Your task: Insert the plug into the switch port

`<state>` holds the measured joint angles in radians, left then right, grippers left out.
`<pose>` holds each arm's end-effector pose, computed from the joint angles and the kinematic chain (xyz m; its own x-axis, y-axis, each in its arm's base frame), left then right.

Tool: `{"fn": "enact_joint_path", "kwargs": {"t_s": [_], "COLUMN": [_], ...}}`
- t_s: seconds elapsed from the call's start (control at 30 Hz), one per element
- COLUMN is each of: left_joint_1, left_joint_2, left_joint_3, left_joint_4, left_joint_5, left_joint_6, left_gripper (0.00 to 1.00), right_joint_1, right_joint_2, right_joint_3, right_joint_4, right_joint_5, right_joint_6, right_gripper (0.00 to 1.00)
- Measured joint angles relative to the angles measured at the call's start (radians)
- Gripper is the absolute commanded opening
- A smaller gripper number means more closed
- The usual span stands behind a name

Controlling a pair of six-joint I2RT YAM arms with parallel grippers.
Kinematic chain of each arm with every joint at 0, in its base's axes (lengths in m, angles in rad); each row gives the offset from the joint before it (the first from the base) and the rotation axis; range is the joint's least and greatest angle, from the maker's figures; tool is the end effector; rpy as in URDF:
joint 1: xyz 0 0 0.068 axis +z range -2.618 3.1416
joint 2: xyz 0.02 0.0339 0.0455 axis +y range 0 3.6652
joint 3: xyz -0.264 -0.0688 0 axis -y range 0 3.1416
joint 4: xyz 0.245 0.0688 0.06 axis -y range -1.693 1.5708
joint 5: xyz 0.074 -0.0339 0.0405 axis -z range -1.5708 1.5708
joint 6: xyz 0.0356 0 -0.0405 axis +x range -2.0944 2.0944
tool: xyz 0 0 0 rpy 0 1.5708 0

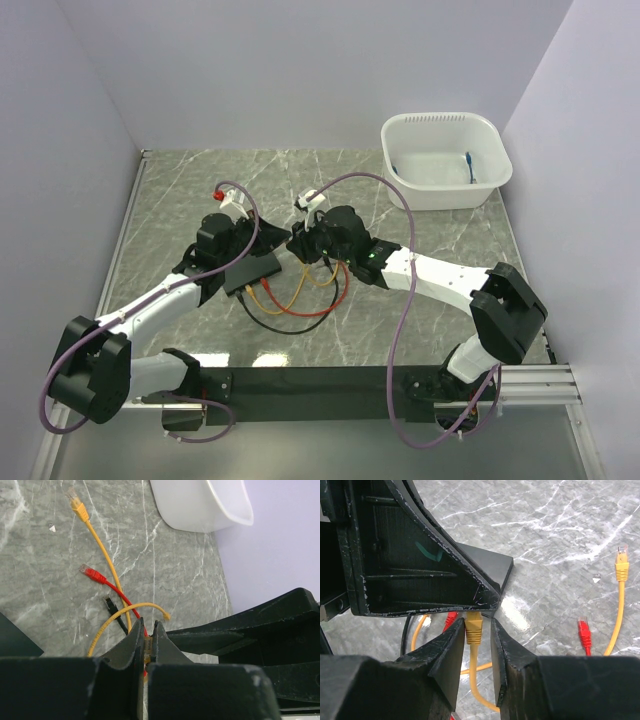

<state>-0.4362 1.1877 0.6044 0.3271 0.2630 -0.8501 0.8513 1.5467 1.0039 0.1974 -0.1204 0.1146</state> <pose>0.2351 -0.1198 0.2460 -0.6294 -0.5071 -0.5889 0.2471 0.5879 -0.7703 0.2322 0.2716 0.2652 -0.3156 -0.1879 -0.9301 -0.7903 0.5946 0.1480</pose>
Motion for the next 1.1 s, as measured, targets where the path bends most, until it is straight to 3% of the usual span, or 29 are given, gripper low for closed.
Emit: {"fn": "enact_joint_path", "kwargs": {"t_s": [0.6, 1.1], "left_joint_1": [0.000, 0.000], "left_joint_2": [0.000, -0.017], "left_joint_3": [0.000, 0.000], "left_joint_4": [0.000, -0.005], "left_joint_5": [-0.001, -0.008], "left_joint_6": [0.001, 0.022], "left_gripper": [0.01, 0.01], "right_joint_1": [-0.001, -0.001], "right_joint_2": [0.001, 0.011], "right_joint_3": [0.000, 0.000], "right_joint_4": [0.000, -0.001], "right_joint_5": [-0.009, -0.023], "right_joint_6": [0.000, 0.007], "right_gripper": [0.28, 0.30]}}
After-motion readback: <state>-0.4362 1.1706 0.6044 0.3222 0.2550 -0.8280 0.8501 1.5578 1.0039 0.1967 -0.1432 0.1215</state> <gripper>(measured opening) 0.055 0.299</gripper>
